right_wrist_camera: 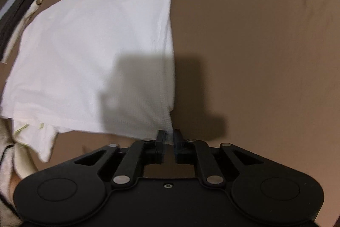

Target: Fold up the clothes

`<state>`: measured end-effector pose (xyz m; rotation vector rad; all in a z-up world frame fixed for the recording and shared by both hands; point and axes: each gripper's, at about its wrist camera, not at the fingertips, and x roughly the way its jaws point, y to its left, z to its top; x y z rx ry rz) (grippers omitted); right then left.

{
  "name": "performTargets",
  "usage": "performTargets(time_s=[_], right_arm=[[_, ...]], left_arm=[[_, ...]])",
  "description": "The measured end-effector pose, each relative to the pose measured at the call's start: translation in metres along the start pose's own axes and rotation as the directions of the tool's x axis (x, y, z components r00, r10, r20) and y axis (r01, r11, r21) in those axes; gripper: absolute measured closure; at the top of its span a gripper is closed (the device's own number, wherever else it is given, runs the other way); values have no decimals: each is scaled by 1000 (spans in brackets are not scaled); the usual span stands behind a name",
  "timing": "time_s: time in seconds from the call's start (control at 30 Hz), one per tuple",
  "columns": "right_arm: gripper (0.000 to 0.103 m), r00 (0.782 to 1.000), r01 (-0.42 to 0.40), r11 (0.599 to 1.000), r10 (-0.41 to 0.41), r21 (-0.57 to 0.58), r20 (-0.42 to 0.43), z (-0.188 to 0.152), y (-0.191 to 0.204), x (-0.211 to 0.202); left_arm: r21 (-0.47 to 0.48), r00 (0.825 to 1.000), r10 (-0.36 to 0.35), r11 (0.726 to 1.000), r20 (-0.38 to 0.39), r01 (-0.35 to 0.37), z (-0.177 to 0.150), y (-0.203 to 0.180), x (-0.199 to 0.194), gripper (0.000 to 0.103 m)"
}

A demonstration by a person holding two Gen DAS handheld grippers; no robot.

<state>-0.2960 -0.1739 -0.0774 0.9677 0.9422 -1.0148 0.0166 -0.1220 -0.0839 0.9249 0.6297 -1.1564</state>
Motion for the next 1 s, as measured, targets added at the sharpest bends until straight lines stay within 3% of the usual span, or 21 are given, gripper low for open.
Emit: performTargets(time_s=[0.1,0.2,0.3,0.37,0.47,0.5,0.57,0.67,0.83,0.9,1.0], right_arm=[[71,993,32,999,-33,11,112,7,-3,-18],[71,972,-116,992,103,48,210,25,-9,-32],[71,928,-273,960,246,63,279,50,-15,-38],[71,908,-316,948,291,36,302,71,-5,-31],[63,900,-286,958,271,-9,340,96,8,-17],[58,894,-287,958,270,-4,358,103,9,-11],[48,879,-297,953,251,54,405,117,-2,3],[46,878,-309,931,201,194,434,124,-31,31],[46,870,-356,916,252,186,423,127,-38,55],[46,866,-375,909,274,181,418,129,-41,64],[46,855,-415,889,307,196,418,128,-49,73]], left_arm=[[-104,999,-21,994,47,25,23,24,11,45],[-220,995,-53,973,79,70,49,51,33,48],[-338,991,-116,932,60,129,73,76,79,50],[-406,991,-129,904,35,132,86,89,113,50],[-459,987,-144,874,68,159,83,95,132,65],[-474,986,-148,864,82,169,81,97,136,76],[-502,982,-155,844,112,191,77,100,145,86],[-542,974,-164,810,157,224,71,104,159,86],[-620,964,-142,742,224,253,66,119,160,84],[-654,961,-132,709,243,263,64,125,159,76],[-653,947,-172,690,272,313,62,128,162,67]])
